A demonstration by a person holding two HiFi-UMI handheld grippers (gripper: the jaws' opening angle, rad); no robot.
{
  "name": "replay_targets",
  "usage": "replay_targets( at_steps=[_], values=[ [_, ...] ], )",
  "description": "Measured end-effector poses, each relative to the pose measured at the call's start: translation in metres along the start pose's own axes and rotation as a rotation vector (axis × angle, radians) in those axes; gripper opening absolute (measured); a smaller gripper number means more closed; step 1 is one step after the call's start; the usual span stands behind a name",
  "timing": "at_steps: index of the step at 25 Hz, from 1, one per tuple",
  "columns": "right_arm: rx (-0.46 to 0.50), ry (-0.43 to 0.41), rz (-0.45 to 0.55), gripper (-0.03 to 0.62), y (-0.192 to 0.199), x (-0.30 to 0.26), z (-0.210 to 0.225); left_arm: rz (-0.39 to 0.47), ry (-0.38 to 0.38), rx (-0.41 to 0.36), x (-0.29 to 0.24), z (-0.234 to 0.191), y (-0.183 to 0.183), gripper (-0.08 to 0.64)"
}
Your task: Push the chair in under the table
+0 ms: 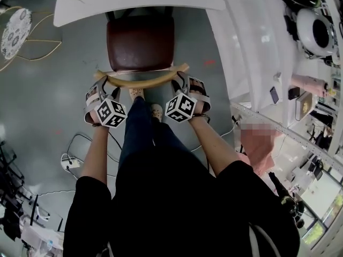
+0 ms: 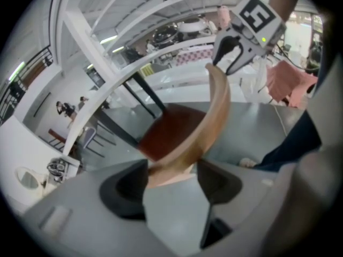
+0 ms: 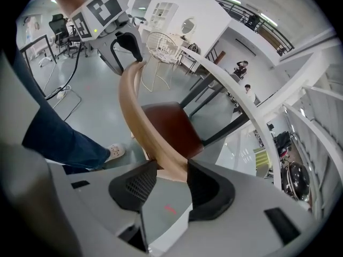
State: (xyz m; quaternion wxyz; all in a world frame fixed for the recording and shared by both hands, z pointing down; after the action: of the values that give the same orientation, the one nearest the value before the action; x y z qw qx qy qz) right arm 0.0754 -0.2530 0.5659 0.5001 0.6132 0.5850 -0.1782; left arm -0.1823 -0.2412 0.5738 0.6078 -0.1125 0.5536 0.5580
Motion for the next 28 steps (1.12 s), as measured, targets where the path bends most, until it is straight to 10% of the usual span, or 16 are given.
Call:
replay_targets(
  at_steps=[28],
  values=[
    [-0.033,-0.008,-0.086,0.179,-0.028,-0.046,0.059,0.061,0.040,-0.003,-0.037,-0.065,-0.016,0.290]
  ],
)
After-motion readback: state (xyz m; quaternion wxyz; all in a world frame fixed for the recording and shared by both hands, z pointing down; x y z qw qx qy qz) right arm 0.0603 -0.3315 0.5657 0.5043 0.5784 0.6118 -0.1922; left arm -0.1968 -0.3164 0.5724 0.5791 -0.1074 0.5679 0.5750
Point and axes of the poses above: the fingertips, and each gripper's own axes: x backward along the fingers, z to its right, y out of its underside, the point moved 9 cm from there along x, backward along the fingers, and after that the axes turned 8 degrees about z, right-handed, at the moved point
